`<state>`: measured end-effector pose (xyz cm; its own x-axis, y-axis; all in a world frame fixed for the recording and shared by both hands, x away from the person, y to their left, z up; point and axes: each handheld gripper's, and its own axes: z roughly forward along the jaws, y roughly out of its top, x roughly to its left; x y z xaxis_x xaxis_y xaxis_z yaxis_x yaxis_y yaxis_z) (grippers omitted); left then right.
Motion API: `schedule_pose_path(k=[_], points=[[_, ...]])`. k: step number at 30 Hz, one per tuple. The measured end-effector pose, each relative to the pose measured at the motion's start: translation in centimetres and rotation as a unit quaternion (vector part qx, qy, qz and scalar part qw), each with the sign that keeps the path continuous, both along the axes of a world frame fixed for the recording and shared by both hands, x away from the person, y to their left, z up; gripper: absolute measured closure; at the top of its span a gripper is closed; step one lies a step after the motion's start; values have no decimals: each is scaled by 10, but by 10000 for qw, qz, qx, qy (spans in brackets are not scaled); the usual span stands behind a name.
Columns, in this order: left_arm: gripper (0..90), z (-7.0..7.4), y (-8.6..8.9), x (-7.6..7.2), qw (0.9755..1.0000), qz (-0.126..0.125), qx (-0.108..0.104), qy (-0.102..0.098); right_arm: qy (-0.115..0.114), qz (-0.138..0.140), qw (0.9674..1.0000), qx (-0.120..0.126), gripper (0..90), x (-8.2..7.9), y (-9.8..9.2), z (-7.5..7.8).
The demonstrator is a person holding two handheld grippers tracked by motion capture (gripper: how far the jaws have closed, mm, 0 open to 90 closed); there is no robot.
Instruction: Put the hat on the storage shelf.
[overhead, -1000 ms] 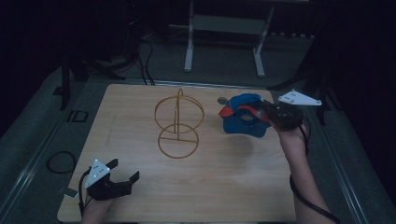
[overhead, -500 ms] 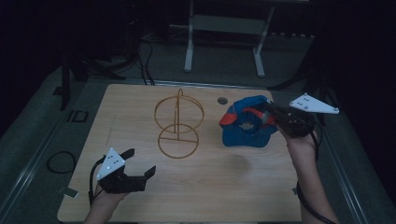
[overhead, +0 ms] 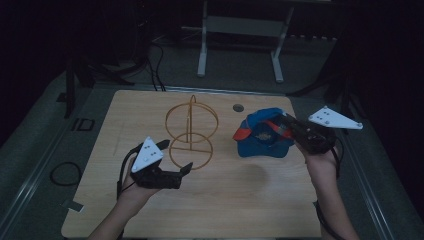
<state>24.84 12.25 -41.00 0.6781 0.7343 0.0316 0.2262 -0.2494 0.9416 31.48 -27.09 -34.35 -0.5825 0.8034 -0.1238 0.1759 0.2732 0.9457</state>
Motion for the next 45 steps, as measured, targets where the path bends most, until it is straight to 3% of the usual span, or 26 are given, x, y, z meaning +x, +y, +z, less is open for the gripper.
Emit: schedule_pose_path(k=[5, 12, 23, 28, 33, 34, 43, 45], points=[[65, 16, -26, 12, 9996, -212, 165, -63, 4, 131, 9999, 9, 889, -4, 4, -2], [68, 38, -64, 28, 9984, -526, 168, -156, -20, 313, 9995, -21, 889, -11, 15, -3], [165, 44, -103, 49, 9969, -593, 488, -157, -102, 534, 9985, -67, 889, -22, 26, -1], [235, 46, -116, 58, 9964, -614, 586, 1, -120, 604, 9980, -126, 888, -25, 29, 0], [436, 45, -123, 66, 9951, -656, 708, 196, -128, 648, 9978, -97, 888, -27, 29, 0], [444, 44, -124, 66, 9951, -651, 727, 181, -128, 665, 9977, -99, 888, -28, 29, -1], [829, 43, -130, 69, 9959, -654, 618, 134, -159, 689, 9974, -138, 888, -36, 28, -4], [854, 43, -131, 69, 9961, -607, 640, 59, -174, 678, 9975, -133, 888, -38, 28, -5]])
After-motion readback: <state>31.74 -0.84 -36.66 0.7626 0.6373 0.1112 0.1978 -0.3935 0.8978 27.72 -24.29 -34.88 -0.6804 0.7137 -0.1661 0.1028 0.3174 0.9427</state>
